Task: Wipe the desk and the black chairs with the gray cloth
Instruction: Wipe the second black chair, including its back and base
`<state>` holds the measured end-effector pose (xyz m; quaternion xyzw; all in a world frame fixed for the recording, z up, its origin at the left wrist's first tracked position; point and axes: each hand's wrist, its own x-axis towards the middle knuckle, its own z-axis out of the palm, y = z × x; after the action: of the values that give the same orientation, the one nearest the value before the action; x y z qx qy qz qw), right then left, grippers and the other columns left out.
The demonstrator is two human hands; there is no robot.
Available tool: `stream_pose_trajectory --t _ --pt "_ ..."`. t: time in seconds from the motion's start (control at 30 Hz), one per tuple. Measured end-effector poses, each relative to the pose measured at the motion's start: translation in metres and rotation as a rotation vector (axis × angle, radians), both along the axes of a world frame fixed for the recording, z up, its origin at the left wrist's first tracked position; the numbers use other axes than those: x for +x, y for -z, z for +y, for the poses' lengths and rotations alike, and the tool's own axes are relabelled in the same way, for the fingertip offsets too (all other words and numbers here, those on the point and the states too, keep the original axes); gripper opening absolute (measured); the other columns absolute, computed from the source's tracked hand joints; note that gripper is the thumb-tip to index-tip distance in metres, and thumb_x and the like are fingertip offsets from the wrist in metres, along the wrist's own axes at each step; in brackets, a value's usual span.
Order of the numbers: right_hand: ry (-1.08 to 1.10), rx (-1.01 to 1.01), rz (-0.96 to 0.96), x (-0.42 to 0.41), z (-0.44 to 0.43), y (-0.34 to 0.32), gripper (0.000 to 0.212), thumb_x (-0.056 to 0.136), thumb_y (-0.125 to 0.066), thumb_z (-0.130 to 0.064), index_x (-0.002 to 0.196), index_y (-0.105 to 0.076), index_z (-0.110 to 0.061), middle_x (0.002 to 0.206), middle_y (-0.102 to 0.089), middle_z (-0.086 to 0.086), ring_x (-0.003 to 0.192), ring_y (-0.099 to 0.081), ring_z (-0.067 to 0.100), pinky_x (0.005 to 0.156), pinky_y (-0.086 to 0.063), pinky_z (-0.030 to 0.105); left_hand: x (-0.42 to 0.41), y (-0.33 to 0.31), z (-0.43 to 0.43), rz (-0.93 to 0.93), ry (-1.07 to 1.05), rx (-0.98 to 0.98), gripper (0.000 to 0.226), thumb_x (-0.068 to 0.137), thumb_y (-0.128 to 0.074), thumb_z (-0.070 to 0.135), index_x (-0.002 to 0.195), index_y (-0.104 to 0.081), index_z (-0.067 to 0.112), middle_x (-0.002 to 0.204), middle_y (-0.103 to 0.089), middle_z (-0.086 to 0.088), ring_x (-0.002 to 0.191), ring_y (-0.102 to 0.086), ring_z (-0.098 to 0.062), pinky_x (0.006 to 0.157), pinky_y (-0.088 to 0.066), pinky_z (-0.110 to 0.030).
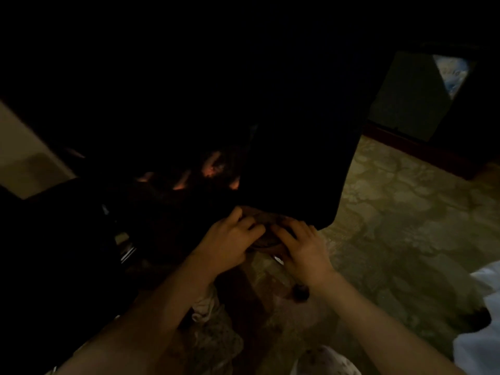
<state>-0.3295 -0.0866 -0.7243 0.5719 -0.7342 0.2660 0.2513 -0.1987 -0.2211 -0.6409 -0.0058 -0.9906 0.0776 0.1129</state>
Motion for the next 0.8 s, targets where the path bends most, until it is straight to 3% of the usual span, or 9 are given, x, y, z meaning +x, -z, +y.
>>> stream_pose_trajectory --t 0.13,0.23,0.3,0.37,0.47,0.6,0.7,0.8 --pt "-0.04 -0.192 0.183 0.005 -0.014 -0.064 0.04 0.074 -0.053 -0.017 0.115 -0.05 -0.018 0.107 -0.047 0.005 0.095 -0.05 0.026 0.074 -0.036 0.034 0.018 -0.051 -0.007 0.217 0.041 -0.04 0.052 0.038 -0.079 0.002 0.086 -0.062 0.013 0.082 -0.065 -0.008 0.086 -0.041 -0.023 0.055 -0.052 -0.028" --pt "-0.06 -0.324 0.305 0.009 -0.023 -0.112 0.041 0.073 -0.05 -0.01 0.113 -0.051 -0.017 0.108 -0.043 0.007 0.099 -0.049 0.027 0.076 -0.035 0.036 0.031 -0.087 -0.011 0.358 0.032 -0.127 0.047 0.049 -0.072 0.007 0.091 -0.052 0.014 0.085 -0.064 -0.011 0.088 -0.042 -0.025 0.063 -0.052 -0.031" --pt "-0.067 -0.372 0.378 0.011 -0.027 -0.142 0.042 0.075 -0.052 -0.01 0.117 -0.051 -0.018 0.109 -0.043 0.008 0.103 -0.049 0.028 0.077 -0.034 0.036 0.036 -0.11 -0.015 0.446 0.058 -0.221 0.029 0.067 -0.055 0.011 0.092 -0.043 0.013 0.089 -0.065 -0.014 0.09 -0.042 -0.027 0.074 -0.044 -0.034" --pt "-0.058 -0.419 0.408 0.012 -0.033 -0.173 0.041 0.082 -0.055 -0.023 0.123 -0.05 -0.022 0.111 -0.042 0.007 0.105 -0.048 0.027 0.079 -0.033 0.036 0.034 -0.135 -0.021 0.547 0.058 -0.299 0.016 0.078 -0.04 0.011 0.095 -0.043 0.01 0.096 -0.065 -0.02 0.092 -0.042 -0.03 0.079 -0.037 -0.034" --pt "0.004 -0.443 0.438 0.006 -0.052 -0.207 0.052 0.083 -0.059 -0.046 0.13 -0.05 -0.025 0.118 -0.041 0.007 0.11 -0.046 0.026 0.085 -0.032 0.038 0.025 -0.16 -0.034 0.705 0.066 -0.348 0.018 0.09 -0.03 0.013 0.098 -0.045 0.007 0.108 -0.061 -0.024 0.095 -0.041 -0.032 0.081 -0.038 -0.036" --pt "0.048 -0.395 0.561 -0.011 -0.074 -0.193 0.06 0.08 -0.072 -0.033 0.133 -0.045 -0.024 0.124 -0.04 0.009 0.114 -0.043 0.029 0.094 -0.033 0.043 0.017 -0.145 -0.061 0.691 0.061 -0.512 0.021 0.08 -0.041 0.01 0.101 -0.043 0.009 0.118 -0.041 -0.014 0.097 -0.041 -0.031 0.082 -0.041 -0.036" --pt "0.034 -0.36 0.585 -0.017 -0.08 -0.178 0.085 0.064 -0.072 -0.062 0.134 -0.042 -0.024 0.126 -0.038 0.008 0.114 -0.041 0.028 0.096 -0.033 0.043 0.011 -0.127 -0.072 0.667 0.032 -0.542 0.028 0.073 -0.042 0.017 0.1 -0.042 0.011 0.118 -0.039 -0.01 0.097 -0.041 -0.03 0.082 -0.043 -0.036" --pt "0.058 -0.385 0.611 -0.021 -0.085 -0.17 0.084 0.065 -0.063 -0.073 0.132 -0.044 -0.026 0.125 -0.039 0.006 0.112 -0.042 0.027 0.094 -0.036 0.042 0.008 -0.118 -0.077 0.699 0.026 -0.529 0.016 0.084 -0.039 0.014 0.099 -0.042 0.013 0.118 -0.04 -0.008 0.097 -0.041 -0.029 0.079 -0.046 -0.034"
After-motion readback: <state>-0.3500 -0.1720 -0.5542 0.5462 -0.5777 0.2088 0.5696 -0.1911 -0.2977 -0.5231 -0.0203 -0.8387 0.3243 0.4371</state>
